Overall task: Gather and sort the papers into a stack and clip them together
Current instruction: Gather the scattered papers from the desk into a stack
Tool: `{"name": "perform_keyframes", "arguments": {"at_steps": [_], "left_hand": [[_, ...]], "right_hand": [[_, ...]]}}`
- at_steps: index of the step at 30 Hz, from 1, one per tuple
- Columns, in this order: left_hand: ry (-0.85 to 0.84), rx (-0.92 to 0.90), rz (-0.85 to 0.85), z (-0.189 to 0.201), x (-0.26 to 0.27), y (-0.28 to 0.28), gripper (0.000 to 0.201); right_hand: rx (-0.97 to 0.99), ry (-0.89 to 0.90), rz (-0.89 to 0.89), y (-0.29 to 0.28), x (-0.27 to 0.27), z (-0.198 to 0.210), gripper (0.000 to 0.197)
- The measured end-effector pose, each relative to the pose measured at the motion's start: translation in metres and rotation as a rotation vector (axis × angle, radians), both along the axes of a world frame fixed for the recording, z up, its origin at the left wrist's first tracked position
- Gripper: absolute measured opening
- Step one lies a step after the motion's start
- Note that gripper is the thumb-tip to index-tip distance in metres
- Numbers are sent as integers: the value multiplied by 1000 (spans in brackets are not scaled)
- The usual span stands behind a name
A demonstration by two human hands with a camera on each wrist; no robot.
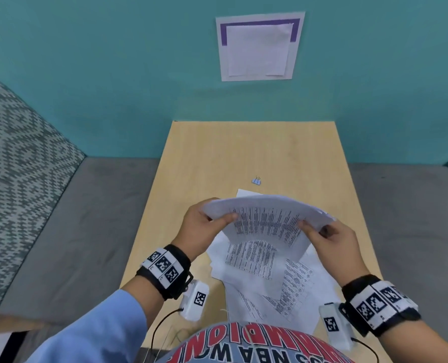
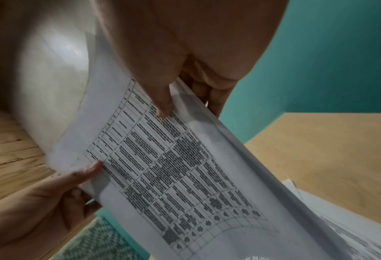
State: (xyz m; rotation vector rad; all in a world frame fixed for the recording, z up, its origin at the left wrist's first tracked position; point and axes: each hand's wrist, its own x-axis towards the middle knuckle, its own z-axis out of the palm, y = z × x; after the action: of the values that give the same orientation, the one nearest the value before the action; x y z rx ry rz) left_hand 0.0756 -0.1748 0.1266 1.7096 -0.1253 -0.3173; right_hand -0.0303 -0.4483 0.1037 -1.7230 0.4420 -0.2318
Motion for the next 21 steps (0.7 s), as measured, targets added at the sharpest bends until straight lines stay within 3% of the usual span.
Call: {"name": "perform_keyframes", "arguments": {"at_steps": [3, 7, 10, 12, 13, 15, 17, 19, 21], "left_hand": [[0, -36, -14, 7, 3, 0, 25], [-72, 92, -77, 11, 1, 4, 62], [-451, 324, -140, 39, 3, 7, 71], [-745, 638, -373, 63, 6, 2, 74], [-789, 785, -515, 73, 7, -5, 75], [-746, 986, -678, 80, 7, -20, 62], [-727, 1083, -684, 76, 9, -28, 30], [-693, 1084, -641, 76, 11, -26, 25], [-617, 952, -570, 80, 16, -15, 22]], "right_hand": [[-18, -24, 24, 0, 2, 4, 21], [-14, 39, 103, 1, -2, -13, 15], [-25, 50, 110, 1, -3, -16, 15], [-74, 16, 142, 3, -2, -12, 19], [-118, -4, 170, 5, -2, -7, 20], [-208, -34, 233, 9, 0, -1, 17], [-248, -36, 270, 13, 3, 6, 7], [-191, -45, 248, 15, 5, 14, 8], [-167, -42, 204, 4, 4, 15, 12]]}}
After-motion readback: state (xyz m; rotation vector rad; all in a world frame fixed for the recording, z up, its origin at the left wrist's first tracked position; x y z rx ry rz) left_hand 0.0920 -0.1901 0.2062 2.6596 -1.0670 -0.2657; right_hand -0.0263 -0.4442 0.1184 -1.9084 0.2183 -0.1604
